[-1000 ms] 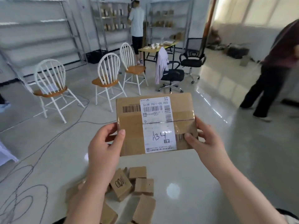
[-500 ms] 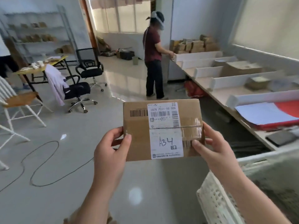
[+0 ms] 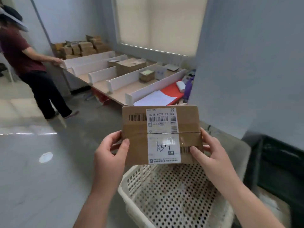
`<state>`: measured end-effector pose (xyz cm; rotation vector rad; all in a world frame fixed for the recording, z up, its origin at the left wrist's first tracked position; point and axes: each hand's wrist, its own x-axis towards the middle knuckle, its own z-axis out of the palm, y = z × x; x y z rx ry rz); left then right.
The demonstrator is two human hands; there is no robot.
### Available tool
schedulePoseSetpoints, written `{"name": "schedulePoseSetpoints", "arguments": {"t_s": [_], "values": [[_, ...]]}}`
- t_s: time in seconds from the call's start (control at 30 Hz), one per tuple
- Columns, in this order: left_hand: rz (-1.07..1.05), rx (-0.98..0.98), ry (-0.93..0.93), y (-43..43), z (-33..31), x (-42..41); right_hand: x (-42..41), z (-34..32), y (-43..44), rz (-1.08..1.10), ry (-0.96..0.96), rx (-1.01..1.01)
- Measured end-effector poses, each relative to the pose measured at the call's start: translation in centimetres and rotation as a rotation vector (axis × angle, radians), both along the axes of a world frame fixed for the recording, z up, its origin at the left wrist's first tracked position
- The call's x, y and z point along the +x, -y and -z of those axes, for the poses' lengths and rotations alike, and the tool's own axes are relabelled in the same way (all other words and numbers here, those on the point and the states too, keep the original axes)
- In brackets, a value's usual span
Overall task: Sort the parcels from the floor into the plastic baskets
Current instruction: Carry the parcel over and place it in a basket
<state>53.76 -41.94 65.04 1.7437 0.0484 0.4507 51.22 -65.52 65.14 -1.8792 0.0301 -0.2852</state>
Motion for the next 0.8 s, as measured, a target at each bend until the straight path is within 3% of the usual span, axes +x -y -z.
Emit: {"name": "schedulePoseSetpoints", "arguments": {"t_s": [0.23, 0.53, 0.7, 0.8], "values": [[0.336, -0.023, -0.144, 7.7, 3.5, 6.2, 0.1, 3.1, 5.8, 0.29, -0.142, 0.031], [0.7, -0.053, -0.398, 11.4, 9.4, 16.2, 4.9, 9.3, 7.0, 0.623, -0.298, 0.102], [0.822, -0.138, -0.652, 13.7, 15.7, 21.2, 10.1, 15.6, 7.7, 0.704, -0.462, 0.146], [0.791, -0.134, -0.746, 16.5, 21.1, 23.4, 13.1, 20.6, 9.3, 0.714, -0.545, 0.186]]}}
